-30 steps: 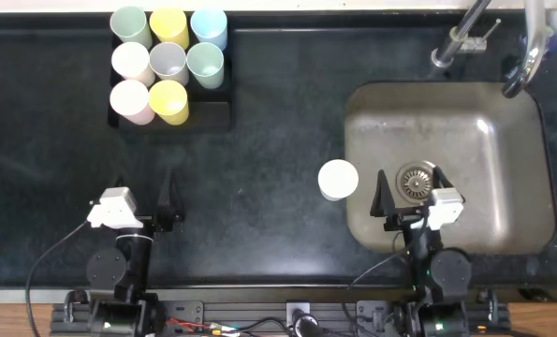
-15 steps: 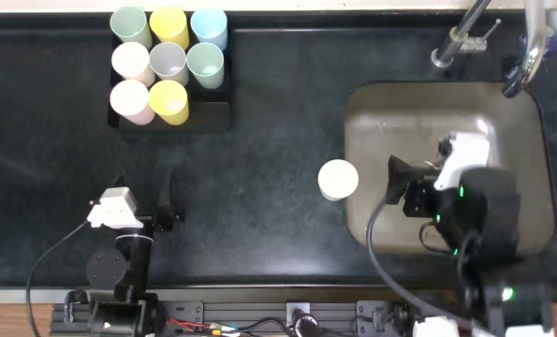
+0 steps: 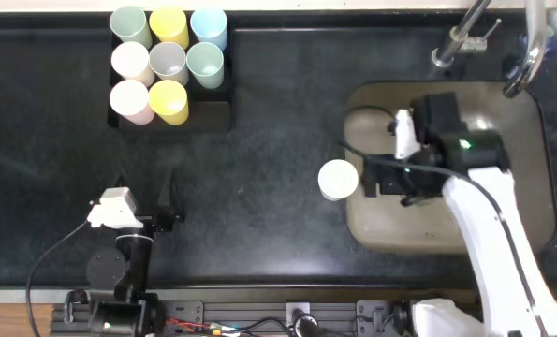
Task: Store Cups
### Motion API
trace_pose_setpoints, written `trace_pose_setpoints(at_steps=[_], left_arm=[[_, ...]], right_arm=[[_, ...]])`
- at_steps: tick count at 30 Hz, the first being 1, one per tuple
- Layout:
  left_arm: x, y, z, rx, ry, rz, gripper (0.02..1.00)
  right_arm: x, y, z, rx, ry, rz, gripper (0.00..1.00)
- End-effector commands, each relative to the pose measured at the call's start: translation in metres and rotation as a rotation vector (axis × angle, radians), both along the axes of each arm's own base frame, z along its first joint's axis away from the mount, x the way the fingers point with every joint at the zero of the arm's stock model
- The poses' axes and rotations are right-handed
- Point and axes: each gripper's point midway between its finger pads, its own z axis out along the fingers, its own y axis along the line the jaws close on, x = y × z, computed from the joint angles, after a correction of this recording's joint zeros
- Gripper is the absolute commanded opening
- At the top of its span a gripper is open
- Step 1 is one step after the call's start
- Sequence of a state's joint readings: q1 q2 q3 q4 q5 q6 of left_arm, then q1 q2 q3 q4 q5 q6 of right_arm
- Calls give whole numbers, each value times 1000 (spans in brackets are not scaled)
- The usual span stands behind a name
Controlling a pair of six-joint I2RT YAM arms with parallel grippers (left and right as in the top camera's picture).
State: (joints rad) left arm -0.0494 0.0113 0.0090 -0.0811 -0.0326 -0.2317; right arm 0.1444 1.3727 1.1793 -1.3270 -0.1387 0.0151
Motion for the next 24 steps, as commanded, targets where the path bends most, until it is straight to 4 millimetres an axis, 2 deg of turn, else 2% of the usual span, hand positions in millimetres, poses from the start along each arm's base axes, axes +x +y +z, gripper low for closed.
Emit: trace_pose_setpoints(at_steps=[1, 5, 8, 10, 15, 18, 21, 24], left_arm=[[0, 1, 1, 14, -5, 0, 1000], [0, 1, 1, 14, -5, 0, 1000], [0, 1, 1, 14, -4, 0, 1000], [0, 1, 1, 14, -5, 0, 1000], [0, 1, 1, 14, -4, 0, 1000], [0, 1, 1, 14, -5, 0, 1000], [0, 1, 1, 14, -4, 0, 998], [0, 1, 1, 14, -5, 0, 1000]], right_arm=[[7, 20, -9, 18, 30, 80, 967], [14, 26, -24, 8, 59, 98, 917], [20, 27, -33, -1, 69, 101, 836], [24, 28, -38, -1, 69, 102, 766], [35, 35, -49, 2, 62, 106, 498], [37, 41, -50, 11, 56, 115, 382], [39, 44, -50, 14, 46, 109, 362], [41, 49, -49, 29, 35, 111, 286]])
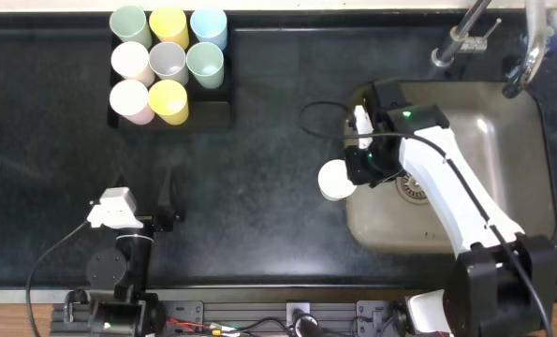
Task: Store Cups
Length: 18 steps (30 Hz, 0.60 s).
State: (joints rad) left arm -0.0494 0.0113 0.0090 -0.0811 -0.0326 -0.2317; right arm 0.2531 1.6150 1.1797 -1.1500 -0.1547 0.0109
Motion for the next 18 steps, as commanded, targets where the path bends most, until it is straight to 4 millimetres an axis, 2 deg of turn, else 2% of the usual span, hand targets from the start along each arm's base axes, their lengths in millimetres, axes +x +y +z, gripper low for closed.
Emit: trace_pose_setpoints(at_steps=[1, 5, 9, 11, 14, 18], left_arm=[[0, 1, 1, 14, -4, 0, 1000], [0, 1, 1, 14, -5, 0, 1000], [0, 1, 1, 14, -4, 0, 1000], [0, 1, 1, 14, -5, 0, 1000], [0, 1, 1, 14, -4, 0, 1000], [0, 1, 1, 14, -5, 0, 1000]], right_arm=[[8, 10, 7, 31, -30, -3, 240], [8, 18, 8, 59, -29, 0, 49], [6, 25, 10, 73, -25, 4, 45], [9, 36, 19, 103, -41, 25, 42], [26, 54, 51, 134, -131, 66, 45], [64, 78, 122, 196, -330, 55, 45]])
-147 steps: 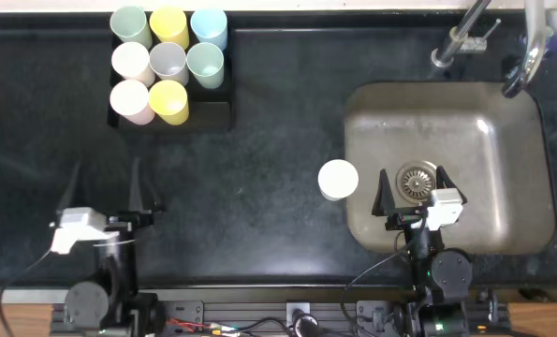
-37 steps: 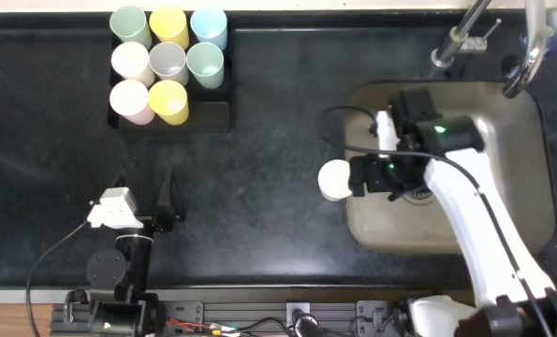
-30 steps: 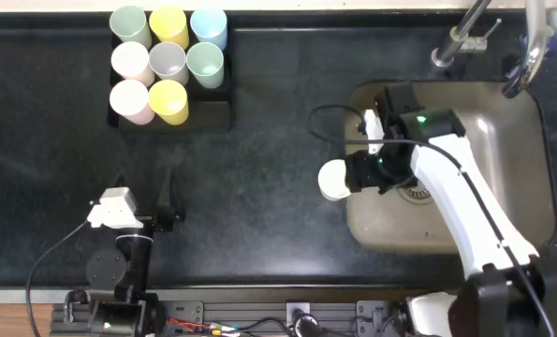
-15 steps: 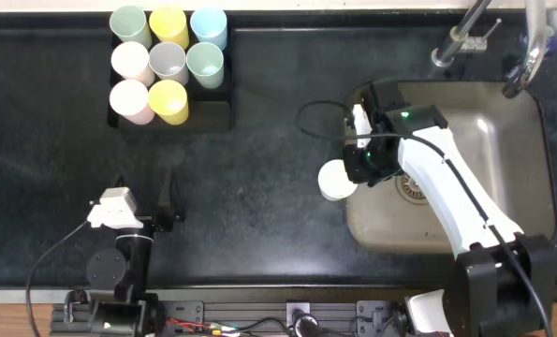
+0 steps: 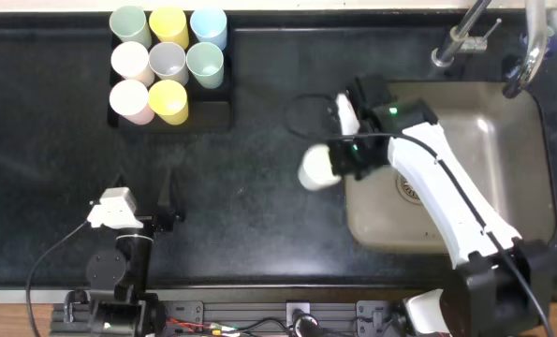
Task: Store Cups
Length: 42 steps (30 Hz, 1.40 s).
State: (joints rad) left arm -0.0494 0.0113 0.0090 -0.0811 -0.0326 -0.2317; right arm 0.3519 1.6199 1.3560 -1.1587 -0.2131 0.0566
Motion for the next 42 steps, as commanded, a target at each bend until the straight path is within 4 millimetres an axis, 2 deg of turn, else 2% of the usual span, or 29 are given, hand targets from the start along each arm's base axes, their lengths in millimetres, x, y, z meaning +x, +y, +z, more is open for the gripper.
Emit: trace_pose_setpoints(at_steps=[1, 3, 5, 7, 9, 12, 20, 28, 34, 38, 42], left_arm=[[0, 1, 1, 14, -4, 0, 998], [0, 1, 1, 14, -4, 0, 1000], [0, 1, 1, 14, -5, 0, 1000], [0, 1, 1, 14, -5, 0, 1000], [0, 1, 1, 14, -4, 0, 1000], [0, 1, 1, 14, -4, 0, 1000], [0, 1, 1, 14, -5, 0, 1000], [0, 1, 1, 14, -4, 0, 1000], [0, 1, 1, 14, -5, 0, 1000], [0, 1, 1, 14, -4, 0, 1000], [0, 1, 1, 14, -5, 0, 998]], right_arm=[[45, 32, 88, 109, -240, -21, 45], [58, 44, 123, 138, -331, -21, 45], [65, 61, 145, 165, -378, 7, 42], [71, 78, 155, 176, -396, 36, 42], [78, 90, 155, 154, -399, 42, 40], [87, 109, 146, 111, -377, 47, 45], [105, 160, 107, 26, -353, 99, 40], [109, 194, 65, 9, -323, 150, 42], [114, 209, 44, 13, -309, 133, 45], [114, 210, 27, -16, -283, 106, 42], [116, 210, 18, -30, -270, 81, 45]])
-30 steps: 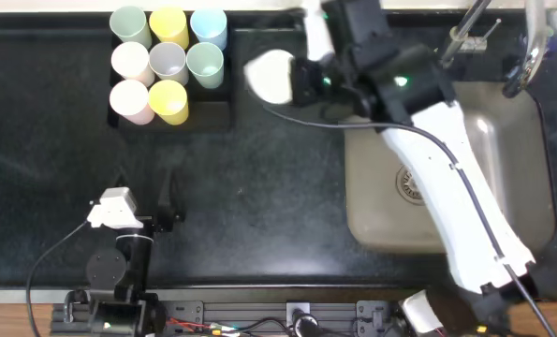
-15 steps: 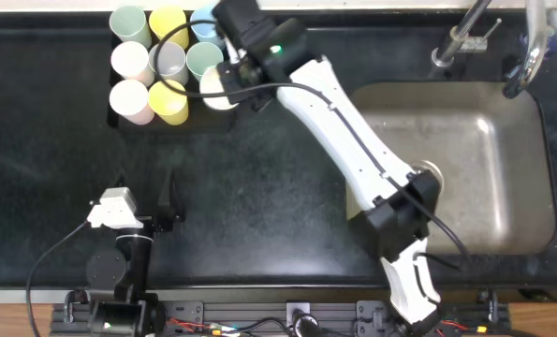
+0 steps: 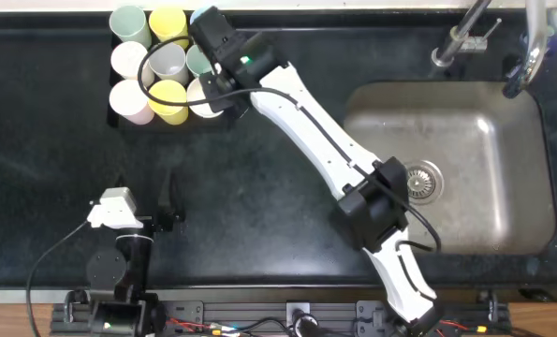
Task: Store Cups
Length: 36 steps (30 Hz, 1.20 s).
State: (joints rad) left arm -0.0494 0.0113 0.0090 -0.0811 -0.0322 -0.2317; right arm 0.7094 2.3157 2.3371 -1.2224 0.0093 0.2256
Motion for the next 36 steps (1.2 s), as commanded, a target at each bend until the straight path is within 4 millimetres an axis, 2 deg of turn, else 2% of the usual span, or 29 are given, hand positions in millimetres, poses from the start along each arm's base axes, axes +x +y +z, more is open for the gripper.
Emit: trace_pose_setpoints(at_steps=[1, 7, 13, 19, 32, 34, 36], left_arm=[[0, 1, 1, 14, -5, 1, 1000], [0, 1, 1, 14, -4, 1, 1000], [0, 1, 1, 14, -4, 1, 1000], [0, 1, 1, 14, -4, 1, 998], [0, 1, 1, 14, -4, 1, 1000], [0, 1, 1, 14, -4, 1, 998], [0, 1, 1, 14, -4, 1, 998]], right_arm=[[5, 6, 3, 13, -16, -49, 45], [8, 5, -2, 9, -27, -68, 45], [9, 6, -25, -18, 3, -69, 45], [11, 8, -37, -23, 16, -81, 45], [12, 8, -43, -24, 24, -89, 45], [12, 8, -43, -22, 26, -88, 66], [12, 8, -43, -22, 25, -88, 161]])
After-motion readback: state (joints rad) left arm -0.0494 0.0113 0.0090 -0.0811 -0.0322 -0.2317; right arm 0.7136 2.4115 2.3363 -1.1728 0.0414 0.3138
